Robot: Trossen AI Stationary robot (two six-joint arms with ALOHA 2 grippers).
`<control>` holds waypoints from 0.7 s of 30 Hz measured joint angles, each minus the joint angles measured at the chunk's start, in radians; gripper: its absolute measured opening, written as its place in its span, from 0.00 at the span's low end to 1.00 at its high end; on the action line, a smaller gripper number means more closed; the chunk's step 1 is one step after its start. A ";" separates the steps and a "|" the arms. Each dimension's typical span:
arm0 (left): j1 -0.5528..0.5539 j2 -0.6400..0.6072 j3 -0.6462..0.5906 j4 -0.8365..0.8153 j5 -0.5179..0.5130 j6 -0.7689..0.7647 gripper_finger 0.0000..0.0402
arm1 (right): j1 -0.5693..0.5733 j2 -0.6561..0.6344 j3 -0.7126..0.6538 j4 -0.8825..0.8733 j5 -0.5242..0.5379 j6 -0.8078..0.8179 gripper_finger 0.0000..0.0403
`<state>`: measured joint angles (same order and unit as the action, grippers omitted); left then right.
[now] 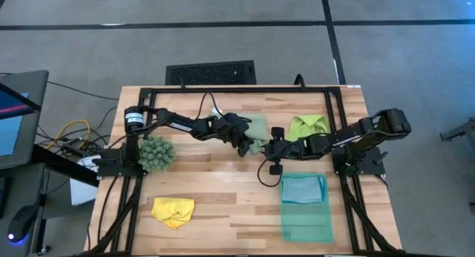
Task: Fold microfiber towels
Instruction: Fold the green microfiber cloth
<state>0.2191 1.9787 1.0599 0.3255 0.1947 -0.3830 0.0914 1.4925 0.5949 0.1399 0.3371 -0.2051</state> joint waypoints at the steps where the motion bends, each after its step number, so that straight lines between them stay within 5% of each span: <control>1: -0.006 -0.021 0.000 -0.002 -0.001 0.011 0.01 | 0.000 -0.004 0.000 -0.008 0.016 0.009 0.28; 5: -0.043 -0.129 0.000 -0.027 -0.049 0.090 0.00 | 0.000 -0.018 0.000 -0.051 0.031 0.095 0.28; 10: -0.133 -0.275 0.001 0.025 -0.256 0.249 0.00 | -0.028 -0.020 0.000 -0.074 0.035 0.213 0.28; 15: -0.269 -0.380 0.001 0.027 -0.435 0.450 0.00 | -0.080 -0.045 0.007 -0.148 0.192 0.276 0.28; 21: -0.436 -0.450 0.001 0.008 -0.853 0.669 0.00 | -0.099 -0.119 0.010 -0.293 0.266 0.324 0.28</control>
<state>-0.2170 1.5285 1.0605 0.3338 -0.6580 0.2859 -0.0075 1.3733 0.6052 -0.1530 0.6033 0.1193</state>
